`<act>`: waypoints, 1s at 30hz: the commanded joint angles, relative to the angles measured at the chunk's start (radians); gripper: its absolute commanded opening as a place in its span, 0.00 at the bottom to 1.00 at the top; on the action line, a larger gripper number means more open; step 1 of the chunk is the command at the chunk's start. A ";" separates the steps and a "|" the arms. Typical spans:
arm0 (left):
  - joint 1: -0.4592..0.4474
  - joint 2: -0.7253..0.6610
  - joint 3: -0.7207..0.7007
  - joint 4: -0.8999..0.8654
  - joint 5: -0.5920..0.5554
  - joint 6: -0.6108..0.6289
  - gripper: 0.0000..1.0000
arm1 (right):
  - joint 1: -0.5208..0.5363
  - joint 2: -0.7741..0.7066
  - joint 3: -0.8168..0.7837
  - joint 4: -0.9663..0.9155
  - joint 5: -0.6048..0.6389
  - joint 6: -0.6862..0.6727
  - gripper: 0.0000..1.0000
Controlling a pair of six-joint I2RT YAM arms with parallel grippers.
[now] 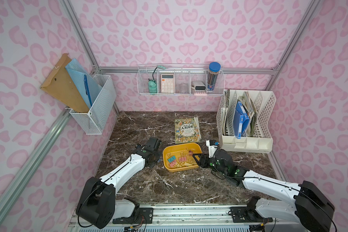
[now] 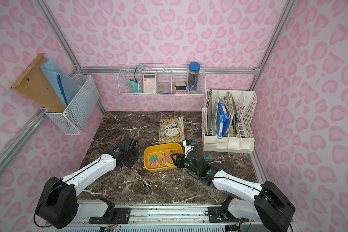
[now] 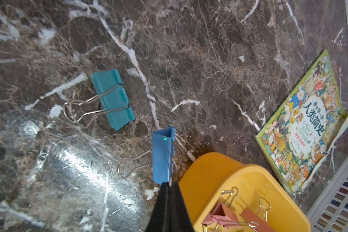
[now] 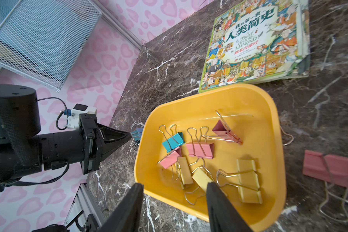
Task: Take out the binder clips from the storage box
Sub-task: Place the binder clip at the center of the board.
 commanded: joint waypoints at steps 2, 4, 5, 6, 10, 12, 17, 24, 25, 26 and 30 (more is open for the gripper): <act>0.002 0.027 -0.002 0.010 0.000 -0.008 0.00 | -0.011 -0.024 -0.029 0.036 0.012 -0.001 0.55; 0.001 0.047 -0.001 0.022 0.011 -0.008 0.00 | -0.019 -0.031 -0.042 0.044 0.007 -0.001 0.55; 0.002 0.056 0.005 0.016 0.007 -0.008 0.00 | -0.024 -0.032 -0.044 0.045 0.004 -0.001 0.55; 0.002 0.064 0.012 0.000 0.000 -0.013 0.00 | -0.028 -0.033 -0.046 0.045 -0.004 -0.004 0.55; 0.002 0.073 0.013 -0.004 -0.008 -0.027 0.00 | -0.048 -0.025 -0.045 0.040 -0.033 -0.007 0.55; 0.002 0.076 0.014 -0.008 -0.014 -0.030 0.00 | -0.055 -0.022 -0.048 0.044 -0.045 -0.009 0.55; 0.003 0.075 0.014 -0.024 -0.021 -0.037 0.00 | -0.066 -0.013 -0.044 0.048 -0.061 -0.018 0.55; 0.003 0.059 0.007 -0.032 -0.032 -0.043 0.00 | -0.082 -0.011 -0.042 0.045 -0.078 -0.029 0.55; 0.003 0.058 0.007 -0.034 -0.032 -0.042 0.00 | -0.084 -0.011 -0.041 0.043 -0.077 -0.029 0.55; 0.003 0.057 0.007 -0.037 -0.033 -0.041 0.00 | -0.087 -0.011 -0.040 0.042 -0.078 -0.029 0.55; 0.003 0.047 -0.002 -0.038 -0.037 -0.045 0.00 | -0.092 -0.017 -0.042 0.033 -0.081 -0.030 0.55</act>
